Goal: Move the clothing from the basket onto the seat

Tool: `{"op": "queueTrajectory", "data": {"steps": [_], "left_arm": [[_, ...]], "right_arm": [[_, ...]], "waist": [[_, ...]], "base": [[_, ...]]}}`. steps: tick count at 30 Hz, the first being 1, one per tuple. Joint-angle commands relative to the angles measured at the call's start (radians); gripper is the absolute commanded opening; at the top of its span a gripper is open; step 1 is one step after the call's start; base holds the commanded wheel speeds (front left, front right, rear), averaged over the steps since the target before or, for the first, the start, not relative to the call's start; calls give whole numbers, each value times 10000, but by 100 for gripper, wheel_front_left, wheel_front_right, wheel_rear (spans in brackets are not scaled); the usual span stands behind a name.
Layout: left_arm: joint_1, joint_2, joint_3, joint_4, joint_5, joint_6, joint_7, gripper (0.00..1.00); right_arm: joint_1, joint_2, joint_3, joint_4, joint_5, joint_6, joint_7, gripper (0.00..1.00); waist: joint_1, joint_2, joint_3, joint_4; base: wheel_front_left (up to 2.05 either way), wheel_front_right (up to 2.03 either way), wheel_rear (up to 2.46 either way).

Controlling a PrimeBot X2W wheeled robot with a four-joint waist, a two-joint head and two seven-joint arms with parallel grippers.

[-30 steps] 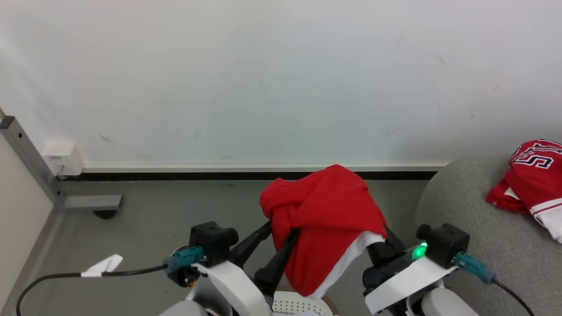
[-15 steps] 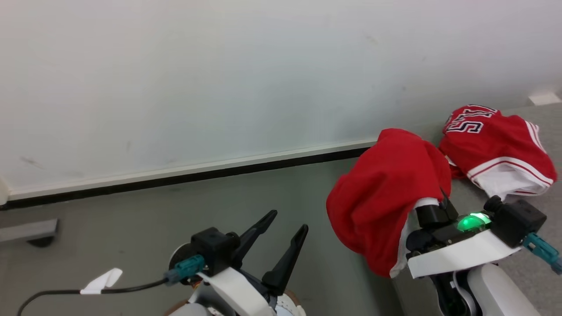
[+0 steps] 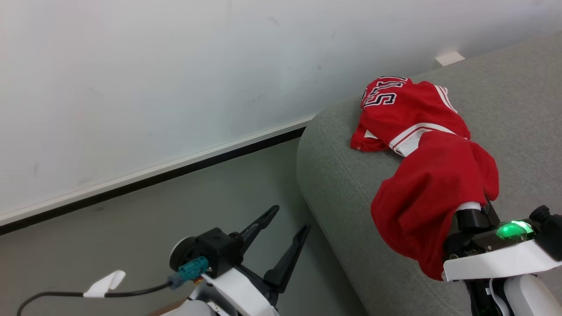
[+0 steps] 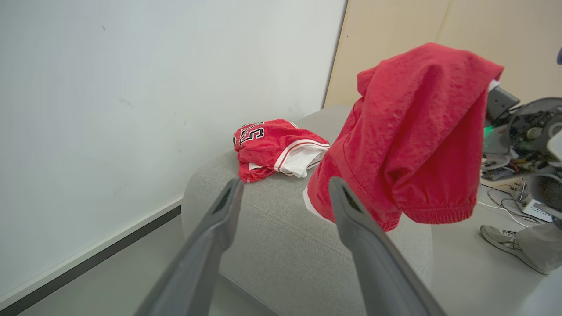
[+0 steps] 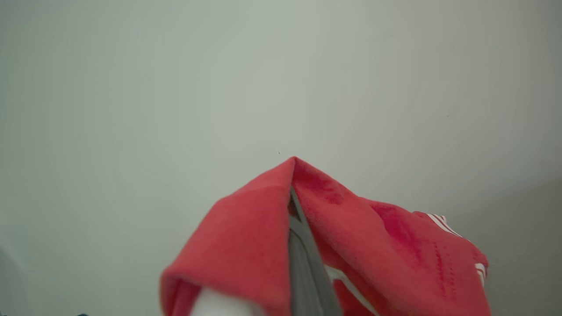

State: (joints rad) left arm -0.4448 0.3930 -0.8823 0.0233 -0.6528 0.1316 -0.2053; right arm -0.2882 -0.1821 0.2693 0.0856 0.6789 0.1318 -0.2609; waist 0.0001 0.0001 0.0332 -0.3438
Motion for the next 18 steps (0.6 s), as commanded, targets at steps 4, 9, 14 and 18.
{"op": "queueTrajectory", "data": {"steps": [4, 9, 14, 18], "left_arm": [[-122, -33, -59, 129, 92, -75, -108, 100], [-235, -119, -188, 238, 277, -149, -189, 100], [-448, -149, -277, 269, 422, -260, -197, 100], [-681, -68, -314, 194, 568, -327, -150, 100]], "right_arm": [[307, -30, -284, -265, -63, -22, 91, 0], [448, -118, -673, -570, -204, -23, 166, 0], [243, -211, -1076, -853, -388, -23, 217, 0], [-226, -288, -1615, -989, -290, -23, 417, 0]], "waist": [[-1, -1, 207, -480], [-1, -1, 397, -595], [-1, -1, 716, -471], [-1, -1, 1138, -289]], "base": [[0, 0, 0], [0, 0, 0], [0, 0, 0], [0, 0, 0]]}}
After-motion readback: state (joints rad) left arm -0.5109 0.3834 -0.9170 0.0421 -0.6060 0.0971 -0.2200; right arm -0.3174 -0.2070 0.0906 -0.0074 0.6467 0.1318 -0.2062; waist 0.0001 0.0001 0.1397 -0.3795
